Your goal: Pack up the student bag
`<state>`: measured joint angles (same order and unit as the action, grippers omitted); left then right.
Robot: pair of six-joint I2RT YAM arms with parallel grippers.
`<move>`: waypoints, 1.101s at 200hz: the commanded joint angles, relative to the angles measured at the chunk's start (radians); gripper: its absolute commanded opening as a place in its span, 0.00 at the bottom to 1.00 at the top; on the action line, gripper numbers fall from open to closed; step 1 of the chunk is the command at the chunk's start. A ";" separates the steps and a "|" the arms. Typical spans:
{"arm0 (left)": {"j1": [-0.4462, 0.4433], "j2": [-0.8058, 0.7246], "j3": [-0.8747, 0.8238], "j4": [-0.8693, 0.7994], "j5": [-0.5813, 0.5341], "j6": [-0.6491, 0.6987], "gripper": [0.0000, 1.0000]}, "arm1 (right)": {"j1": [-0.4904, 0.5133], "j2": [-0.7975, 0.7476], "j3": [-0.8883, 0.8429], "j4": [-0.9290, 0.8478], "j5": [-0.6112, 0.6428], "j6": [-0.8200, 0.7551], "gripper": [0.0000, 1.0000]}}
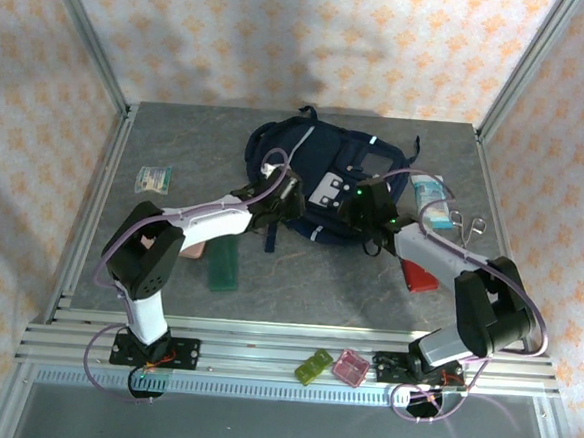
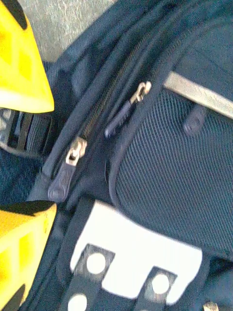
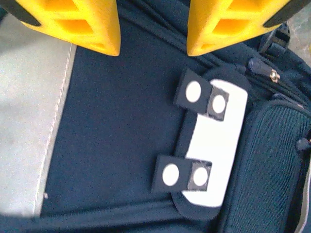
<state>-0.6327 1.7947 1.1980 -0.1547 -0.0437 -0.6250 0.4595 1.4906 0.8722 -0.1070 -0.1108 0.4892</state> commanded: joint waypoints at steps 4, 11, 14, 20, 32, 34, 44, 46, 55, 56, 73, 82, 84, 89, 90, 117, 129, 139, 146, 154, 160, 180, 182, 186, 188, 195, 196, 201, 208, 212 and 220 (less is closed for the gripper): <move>-0.022 0.065 0.095 -0.105 -0.081 -0.039 0.54 | 0.002 0.068 0.028 -0.027 0.071 -0.023 0.40; -0.025 0.091 0.127 -0.133 -0.095 -0.052 0.54 | 0.002 0.089 0.030 -0.023 0.072 -0.020 0.40; -0.027 0.103 0.142 -0.151 -0.103 -0.060 0.54 | 0.002 0.095 0.028 -0.021 0.072 -0.018 0.40; -0.031 0.135 0.169 -0.180 -0.121 -0.069 0.54 | 0.002 0.107 0.023 -0.012 0.073 -0.014 0.40; -0.042 0.178 0.209 -0.218 -0.155 -0.078 0.54 | 0.002 0.125 0.010 0.008 0.074 -0.006 0.40; -0.044 0.184 0.214 -0.224 -0.162 -0.081 0.54 | 0.002 0.128 0.007 0.011 0.074 -0.005 0.40; -0.052 0.209 0.237 -0.243 -0.185 -0.094 0.54 | 0.002 0.141 -0.005 0.026 0.072 0.001 0.40; -0.053 0.213 0.241 -0.247 -0.190 -0.097 0.54 | 0.002 0.143 -0.007 0.028 0.070 0.003 0.40; -0.055 0.237 0.262 -0.268 -0.208 -0.110 0.54 | 0.003 0.149 -0.018 0.039 0.063 0.010 0.40; -0.056 0.240 0.264 -0.271 -0.209 -0.111 0.54 | 0.003 0.150 -0.019 0.040 0.062 0.010 0.40; -0.060 0.282 0.298 -0.324 -0.250 -0.140 0.53 | 0.002 0.145 -0.043 0.060 0.060 0.018 0.40; -0.063 0.298 0.305 -0.336 -0.263 -0.143 0.53 | 0.001 0.142 -0.054 0.066 0.061 0.022 0.40; -0.064 0.301 0.305 -0.336 -0.266 -0.145 0.53 | 0.002 0.140 -0.056 0.069 0.059 0.022 0.40; -0.065 0.306 0.306 -0.336 -0.273 -0.149 0.53 | 0.001 0.137 -0.062 0.073 0.059 0.023 0.40; -0.065 0.307 0.305 -0.337 -0.274 -0.150 0.53 | 0.001 0.136 -0.064 0.074 0.059 0.024 0.40; -0.065 0.335 0.318 -0.340 -0.296 -0.144 0.53 | 0.001 0.129 -0.079 0.079 0.056 0.028 0.40; -0.064 0.347 0.335 -0.352 -0.302 -0.132 0.49 | 0.000 0.126 -0.086 0.084 0.057 0.030 0.40; -0.064 0.351 0.350 -0.367 -0.305 -0.121 0.41 | -0.001 0.125 -0.091 0.086 0.057 0.032 0.40; -0.064 0.349 0.356 -0.374 -0.311 -0.117 0.35 | -0.002 0.125 -0.094 0.088 0.056 0.034 0.40; -0.063 0.338 0.352 -0.375 -0.314 -0.107 0.31 | -0.002 0.126 -0.097 0.090 0.056 0.035 0.40; -0.062 0.326 0.346 -0.376 -0.318 -0.103 0.28 | -0.002 0.127 -0.099 0.090 0.058 0.036 0.40; -0.053 0.273 0.308 -0.364 -0.320 -0.085 0.26 | -0.004 0.129 -0.107 0.095 0.058 0.040 0.40; -0.052 0.267 0.304 -0.363 -0.320 -0.082 0.25 | -0.004 0.127 -0.108 0.096 0.059 0.040 0.40; -0.049 0.258 0.295 -0.361 -0.322 -0.077 0.24 | -0.004 0.126 -0.109 0.097 0.058 0.041 0.40; -0.049 0.252 0.292 -0.362 -0.322 -0.075 0.24 | -0.004 0.126 -0.111 0.098 0.058 0.042 0.40; -0.042 0.235 0.277 -0.364 -0.321 -0.070 0.23 | -0.005 0.125 -0.111 0.097 0.059 0.043 0.40; -0.041 0.232 0.275 -0.365 -0.320 -0.069 0.23 | -0.005 0.125 -0.111 0.096 0.059 0.043 0.40; -0.035 0.218 0.264 -0.364 -0.317 -0.067 0.23 | -0.005 0.123 -0.111 0.096 0.059 0.043 0.40; -0.029 0.196 0.241 -0.361 -0.314 -0.065 0.23 | -0.005 0.122 -0.113 0.095 0.060 0.043 0.40; -0.025 0.182 0.226 -0.356 -0.311 -0.063 0.23 | -0.005 0.120 -0.113 0.095 0.060 0.043 0.40; -0.022 0.152 0.201 -0.348 -0.308 -0.059 0.24 | -0.005 0.117 -0.113 0.093 0.060 0.043 0.40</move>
<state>-0.6880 2.0453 1.4654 -0.4545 -0.3164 -0.7162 0.4591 1.5837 0.8055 0.0639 -0.0658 0.5045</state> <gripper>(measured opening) 0.235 0.397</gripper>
